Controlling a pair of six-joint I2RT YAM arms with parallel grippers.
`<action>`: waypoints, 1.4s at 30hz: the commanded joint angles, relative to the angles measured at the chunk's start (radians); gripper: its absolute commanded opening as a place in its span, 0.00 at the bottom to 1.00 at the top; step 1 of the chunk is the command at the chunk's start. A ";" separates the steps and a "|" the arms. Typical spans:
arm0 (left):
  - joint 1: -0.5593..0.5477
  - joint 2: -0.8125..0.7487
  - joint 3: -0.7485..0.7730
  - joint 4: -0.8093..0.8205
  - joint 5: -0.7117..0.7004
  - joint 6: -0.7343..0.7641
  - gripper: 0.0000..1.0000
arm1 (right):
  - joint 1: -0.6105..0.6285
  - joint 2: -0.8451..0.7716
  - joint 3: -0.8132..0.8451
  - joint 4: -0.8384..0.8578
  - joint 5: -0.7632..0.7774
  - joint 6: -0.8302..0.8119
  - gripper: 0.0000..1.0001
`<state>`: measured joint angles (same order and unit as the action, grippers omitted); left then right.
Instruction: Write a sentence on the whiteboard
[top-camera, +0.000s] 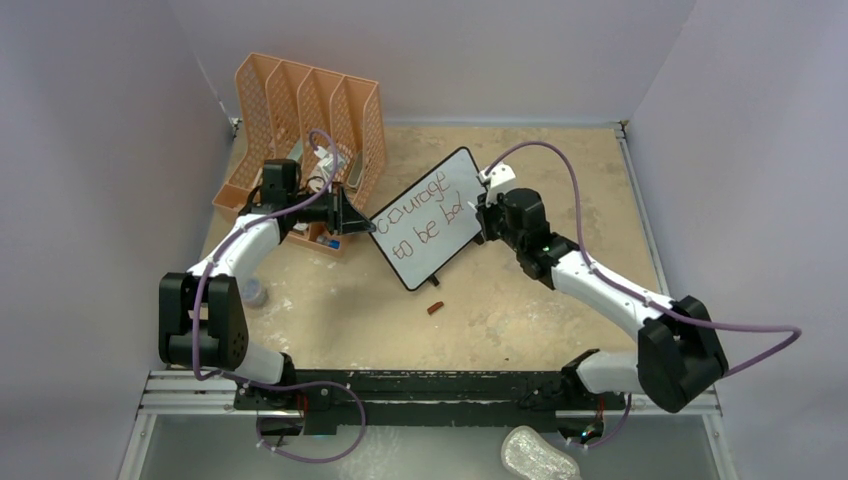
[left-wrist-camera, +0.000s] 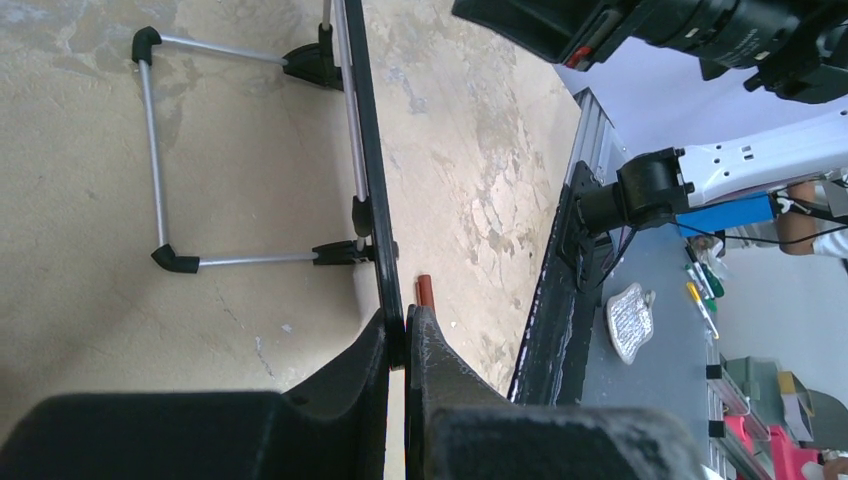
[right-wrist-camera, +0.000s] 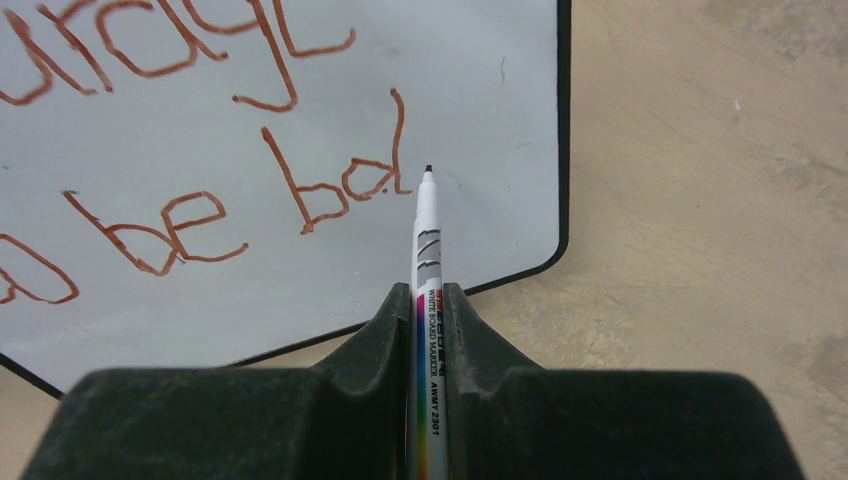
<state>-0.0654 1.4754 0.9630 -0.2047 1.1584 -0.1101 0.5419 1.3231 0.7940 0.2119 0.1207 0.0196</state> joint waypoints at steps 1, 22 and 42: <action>0.020 0.005 0.037 -0.058 -0.064 0.089 0.00 | -0.002 -0.082 0.020 -0.011 0.021 -0.001 0.00; 0.064 0.014 0.070 -0.102 -0.078 0.125 0.00 | 0.001 -0.260 -0.010 -0.171 -0.043 0.048 0.00; 0.064 -0.035 0.029 -0.072 -0.101 0.119 0.00 | 0.028 -0.189 0.031 -0.239 0.012 0.139 0.00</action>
<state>-0.0189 1.4616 1.0019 -0.2920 1.1057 0.0029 0.5648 1.1339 0.7815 -0.0216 0.1001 0.1120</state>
